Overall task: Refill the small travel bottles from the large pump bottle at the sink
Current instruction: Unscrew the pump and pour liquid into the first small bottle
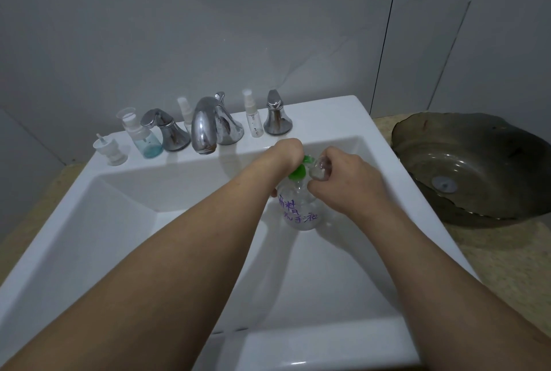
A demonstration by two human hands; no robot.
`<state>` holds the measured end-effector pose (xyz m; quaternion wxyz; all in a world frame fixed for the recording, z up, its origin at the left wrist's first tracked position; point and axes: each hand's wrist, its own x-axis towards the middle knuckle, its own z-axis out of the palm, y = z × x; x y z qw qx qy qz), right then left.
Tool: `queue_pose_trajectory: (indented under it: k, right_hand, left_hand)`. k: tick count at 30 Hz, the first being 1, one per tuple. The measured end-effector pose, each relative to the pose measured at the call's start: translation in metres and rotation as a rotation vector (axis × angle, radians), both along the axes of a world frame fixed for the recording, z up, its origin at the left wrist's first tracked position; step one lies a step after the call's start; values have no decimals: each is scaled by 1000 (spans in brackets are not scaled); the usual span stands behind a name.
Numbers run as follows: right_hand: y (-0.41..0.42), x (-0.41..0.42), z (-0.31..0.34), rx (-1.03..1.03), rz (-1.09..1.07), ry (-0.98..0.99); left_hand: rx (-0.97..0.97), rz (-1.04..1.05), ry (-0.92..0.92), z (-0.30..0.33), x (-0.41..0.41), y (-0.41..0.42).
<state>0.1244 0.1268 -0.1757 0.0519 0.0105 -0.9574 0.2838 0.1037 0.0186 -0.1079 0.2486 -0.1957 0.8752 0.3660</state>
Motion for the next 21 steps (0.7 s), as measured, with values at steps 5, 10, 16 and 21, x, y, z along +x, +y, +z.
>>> queue_pose_trajectory:
  k: [5, 10, 16, 21]
  right_hand:
    - [1, -1, 1, -8, -1, 3]
    - [0, -1, 3, -29, 5, 30]
    - [-1, 0, 5, -39, 4, 41]
    - [0, -1, 2, -43, 0, 45]
  left_hand:
    - [-28, -39, -9, 1, -2, -1]
    - [-61, -130, -70, 9, -5, -12]
    - [-75, -152, -87, 12, -6, -14]
    - [-49, -120, -90, 7, -6, -9]
